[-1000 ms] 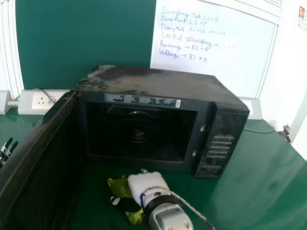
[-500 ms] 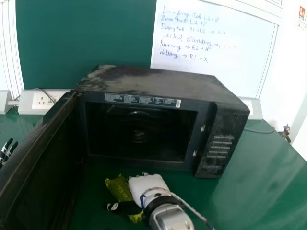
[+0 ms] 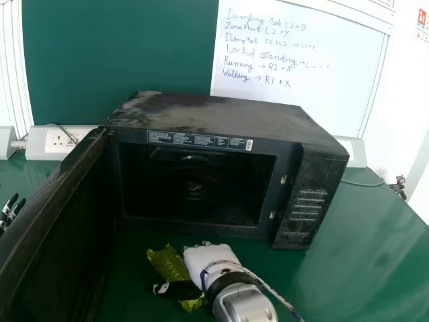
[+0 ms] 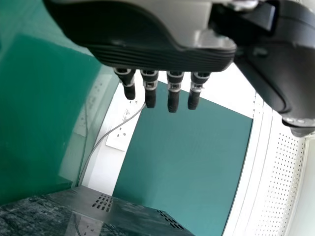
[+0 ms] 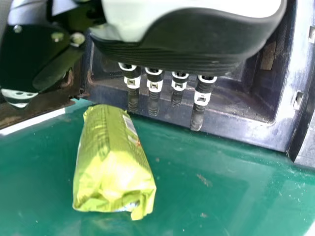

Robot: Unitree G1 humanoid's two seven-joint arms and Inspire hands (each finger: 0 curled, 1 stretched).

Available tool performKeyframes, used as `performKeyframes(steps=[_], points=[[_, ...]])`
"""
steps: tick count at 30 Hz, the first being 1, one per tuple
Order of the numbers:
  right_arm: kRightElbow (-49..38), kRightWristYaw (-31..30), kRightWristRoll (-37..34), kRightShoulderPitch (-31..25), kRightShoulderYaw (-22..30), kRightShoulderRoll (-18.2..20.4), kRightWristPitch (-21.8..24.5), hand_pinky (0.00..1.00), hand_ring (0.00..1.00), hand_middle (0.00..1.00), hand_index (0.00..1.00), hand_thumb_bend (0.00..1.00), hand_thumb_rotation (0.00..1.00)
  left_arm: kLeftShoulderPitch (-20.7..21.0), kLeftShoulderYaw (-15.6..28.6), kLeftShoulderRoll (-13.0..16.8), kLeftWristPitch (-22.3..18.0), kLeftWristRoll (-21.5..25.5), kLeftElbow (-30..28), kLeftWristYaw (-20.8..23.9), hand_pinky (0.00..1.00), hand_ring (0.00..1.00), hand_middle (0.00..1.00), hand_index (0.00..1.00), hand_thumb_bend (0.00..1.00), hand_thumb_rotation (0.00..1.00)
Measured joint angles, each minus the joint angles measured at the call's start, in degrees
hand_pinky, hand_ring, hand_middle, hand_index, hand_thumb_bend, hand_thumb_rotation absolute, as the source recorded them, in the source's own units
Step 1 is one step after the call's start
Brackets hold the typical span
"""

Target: Put biscuit inside oven

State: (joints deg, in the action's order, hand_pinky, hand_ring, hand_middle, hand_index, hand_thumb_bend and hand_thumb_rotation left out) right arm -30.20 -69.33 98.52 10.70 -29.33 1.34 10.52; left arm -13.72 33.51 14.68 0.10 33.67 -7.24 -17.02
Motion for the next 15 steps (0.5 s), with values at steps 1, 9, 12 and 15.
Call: performKeyframes(steps=[1,9,12,15], points=[[0.42,0.00,0.07,0.00,0.00,0.00,0.08,0.79,0.90,0.96,0.94,1.00,0.33,-0.05,0.00,0.00,0.00,0.00,-0.03,0.00,0.80,0.84,0.85,0.89,0.90,0.78],[4.92,1.96,0.16,-0.03,-0.37,-0.01,1.35,0.80,0.90,0.96,0.94,1.00,0.33,-0.60,0.00,0.00,0.04,0.05,-1.19,0.01,0.80,0.85,0.86,0.90,0.92,0.77],[6.42,2.43,0.62,-0.01,-0.72,-0.03,1.81,0.82,0.91,0.96,0.95,1.00,0.33,-0.65,0.01,0.01,0.25,0.09,-1.38,0.14,0.80,0.85,0.86,0.91,0.91,0.77],[8.31,2.22,1.96,0.41,-1.60,-0.10,1.83,0.83,0.92,0.97,0.95,0.97,0.35,-0.68,0.01,0.01,0.29,0.14,-1.41,0.09,0.81,0.85,0.87,0.91,0.91,0.77]])
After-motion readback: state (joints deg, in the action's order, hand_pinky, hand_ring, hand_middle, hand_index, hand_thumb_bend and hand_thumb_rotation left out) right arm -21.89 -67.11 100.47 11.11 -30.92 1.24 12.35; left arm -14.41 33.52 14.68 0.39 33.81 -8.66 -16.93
